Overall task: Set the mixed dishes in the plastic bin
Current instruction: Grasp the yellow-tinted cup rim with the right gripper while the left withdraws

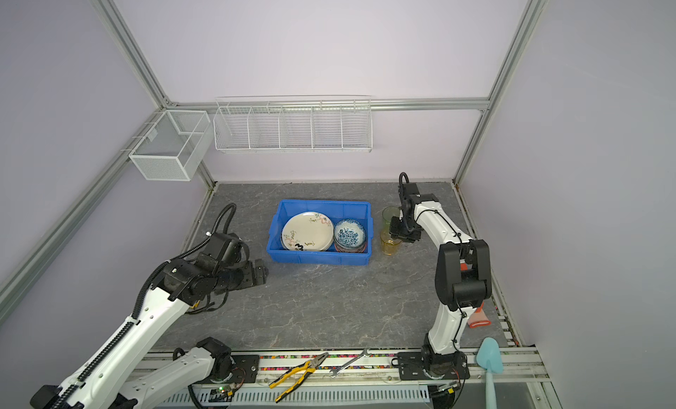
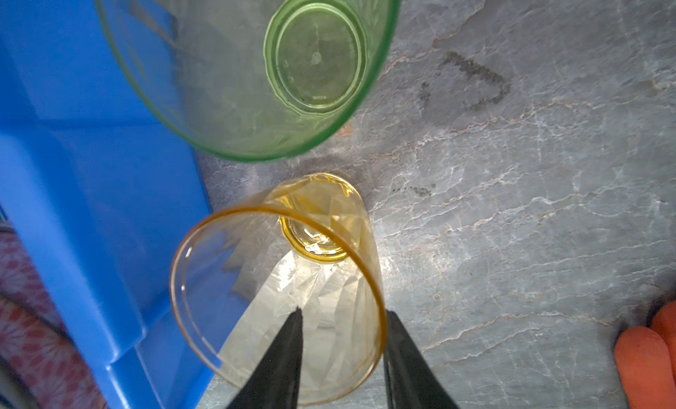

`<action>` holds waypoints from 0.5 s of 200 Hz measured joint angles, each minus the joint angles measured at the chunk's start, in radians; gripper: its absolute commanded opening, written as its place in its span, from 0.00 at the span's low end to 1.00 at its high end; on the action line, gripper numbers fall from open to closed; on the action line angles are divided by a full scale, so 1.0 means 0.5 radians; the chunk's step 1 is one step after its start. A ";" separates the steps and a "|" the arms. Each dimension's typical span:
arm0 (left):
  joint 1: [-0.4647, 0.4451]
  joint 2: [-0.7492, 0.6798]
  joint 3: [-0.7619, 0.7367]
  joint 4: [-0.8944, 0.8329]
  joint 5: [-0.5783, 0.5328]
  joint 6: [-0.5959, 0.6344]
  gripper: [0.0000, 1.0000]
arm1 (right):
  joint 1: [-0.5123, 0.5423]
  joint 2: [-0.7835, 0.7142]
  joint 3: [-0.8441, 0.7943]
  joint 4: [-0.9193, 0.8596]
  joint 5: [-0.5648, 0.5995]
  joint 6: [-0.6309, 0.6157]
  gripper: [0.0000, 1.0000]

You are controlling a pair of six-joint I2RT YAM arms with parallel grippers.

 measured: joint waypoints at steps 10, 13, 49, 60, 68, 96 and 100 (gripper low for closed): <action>0.021 0.022 0.000 0.014 0.025 0.025 1.00 | 0.000 0.009 0.002 0.003 0.002 0.002 0.34; 0.026 0.030 0.000 0.020 0.031 0.031 1.00 | 0.000 0.011 0.002 0.003 0.004 0.001 0.33; 0.097 0.101 0.000 0.068 0.107 0.113 1.00 | 0.000 0.031 0.004 0.004 0.016 0.003 0.27; 0.124 0.127 0.000 0.082 0.128 0.136 1.00 | 0.000 0.031 0.004 0.004 0.021 0.003 0.24; 0.141 0.146 0.000 0.092 0.142 0.153 1.00 | 0.000 0.032 0.004 0.005 0.021 0.005 0.22; 0.186 0.208 0.000 0.136 0.190 0.203 1.00 | 0.000 0.034 0.004 0.005 0.026 0.015 0.16; 0.192 0.217 0.000 0.143 0.197 0.208 1.00 | 0.000 0.034 0.004 0.005 0.026 0.014 0.15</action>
